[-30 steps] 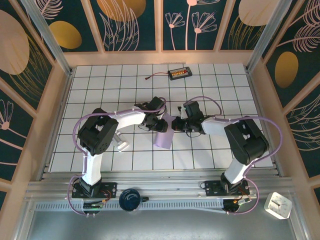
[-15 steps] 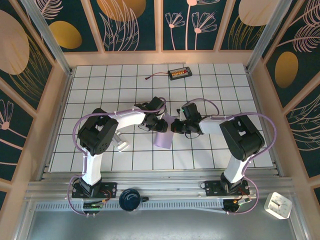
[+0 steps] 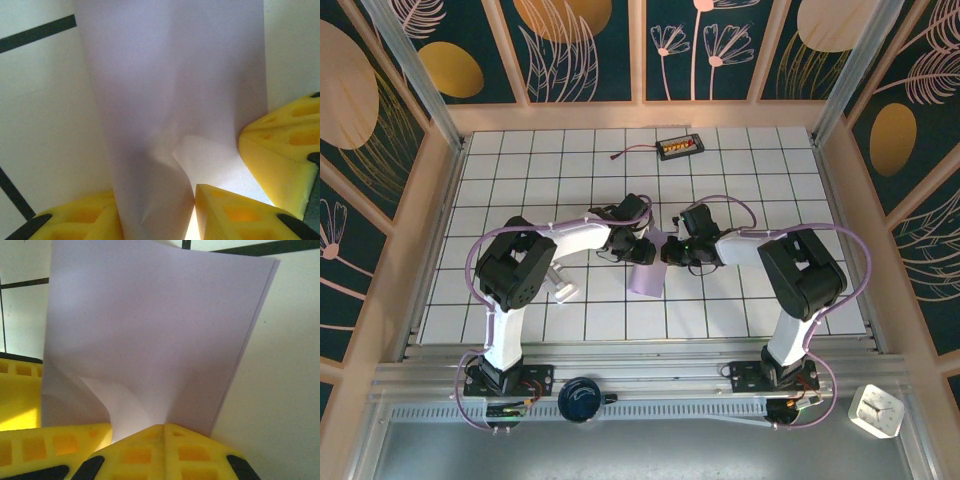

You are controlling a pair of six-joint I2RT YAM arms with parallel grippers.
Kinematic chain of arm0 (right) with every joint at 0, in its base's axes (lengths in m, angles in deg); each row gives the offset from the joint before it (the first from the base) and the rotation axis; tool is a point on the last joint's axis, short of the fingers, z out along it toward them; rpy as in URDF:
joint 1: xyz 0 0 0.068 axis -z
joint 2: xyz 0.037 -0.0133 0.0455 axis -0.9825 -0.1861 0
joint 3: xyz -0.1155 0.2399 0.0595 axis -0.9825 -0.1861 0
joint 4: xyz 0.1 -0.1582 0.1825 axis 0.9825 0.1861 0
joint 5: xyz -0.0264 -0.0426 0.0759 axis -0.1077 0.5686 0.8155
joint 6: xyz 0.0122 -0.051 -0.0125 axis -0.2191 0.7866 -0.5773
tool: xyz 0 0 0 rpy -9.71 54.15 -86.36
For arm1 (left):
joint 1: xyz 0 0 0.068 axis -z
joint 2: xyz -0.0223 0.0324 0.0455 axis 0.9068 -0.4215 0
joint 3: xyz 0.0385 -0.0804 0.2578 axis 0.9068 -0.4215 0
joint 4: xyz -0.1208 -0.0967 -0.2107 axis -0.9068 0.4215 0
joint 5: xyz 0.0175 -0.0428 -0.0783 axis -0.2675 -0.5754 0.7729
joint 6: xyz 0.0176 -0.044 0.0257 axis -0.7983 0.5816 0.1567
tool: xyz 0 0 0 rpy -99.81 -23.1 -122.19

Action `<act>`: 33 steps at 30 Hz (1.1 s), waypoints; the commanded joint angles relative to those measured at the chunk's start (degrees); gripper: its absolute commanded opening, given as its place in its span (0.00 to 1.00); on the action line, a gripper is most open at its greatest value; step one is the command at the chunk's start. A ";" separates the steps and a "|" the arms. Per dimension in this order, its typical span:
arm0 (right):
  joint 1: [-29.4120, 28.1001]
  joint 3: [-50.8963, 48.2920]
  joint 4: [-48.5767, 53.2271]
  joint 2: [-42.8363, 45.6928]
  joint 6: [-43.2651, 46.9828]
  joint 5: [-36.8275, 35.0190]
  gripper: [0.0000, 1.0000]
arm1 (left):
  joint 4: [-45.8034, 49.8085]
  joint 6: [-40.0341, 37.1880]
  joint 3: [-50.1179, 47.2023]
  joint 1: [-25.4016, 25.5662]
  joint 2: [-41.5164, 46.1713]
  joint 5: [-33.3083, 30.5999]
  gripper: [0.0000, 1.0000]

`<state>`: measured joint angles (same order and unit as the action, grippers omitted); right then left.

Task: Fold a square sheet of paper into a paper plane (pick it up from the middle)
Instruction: Hold the square sheet of paper at the center of the table.

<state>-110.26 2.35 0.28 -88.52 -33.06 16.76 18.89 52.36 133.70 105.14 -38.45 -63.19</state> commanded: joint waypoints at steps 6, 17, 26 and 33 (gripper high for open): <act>-0.04 -0.40 9.88 -4.57 0.24 -7.26 0.00 | 4.06 0.17 -4.37 -0.52 -7.04 -6.77 0.39; -0.04 -0.67 10.99 -5.55 0.25 -7.69 0.00 | 5.11 1.04 -1.73 -0.59 -5.23 -7.37 0.49; -0.04 -0.84 11.64 -5.93 0.35 -7.97 0.00 | 6.82 1.31 -1.07 -0.61 -1.04 -9.70 0.63; -0.04 -0.77 11.51 -5.99 0.34 -7.99 0.00 | 8.02 1.59 -0.50 -0.77 5.45 -9.65 0.69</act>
<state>-110.30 4.04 3.04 -89.37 -33.03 16.54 21.73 53.65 134.29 105.45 -35.85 -68.11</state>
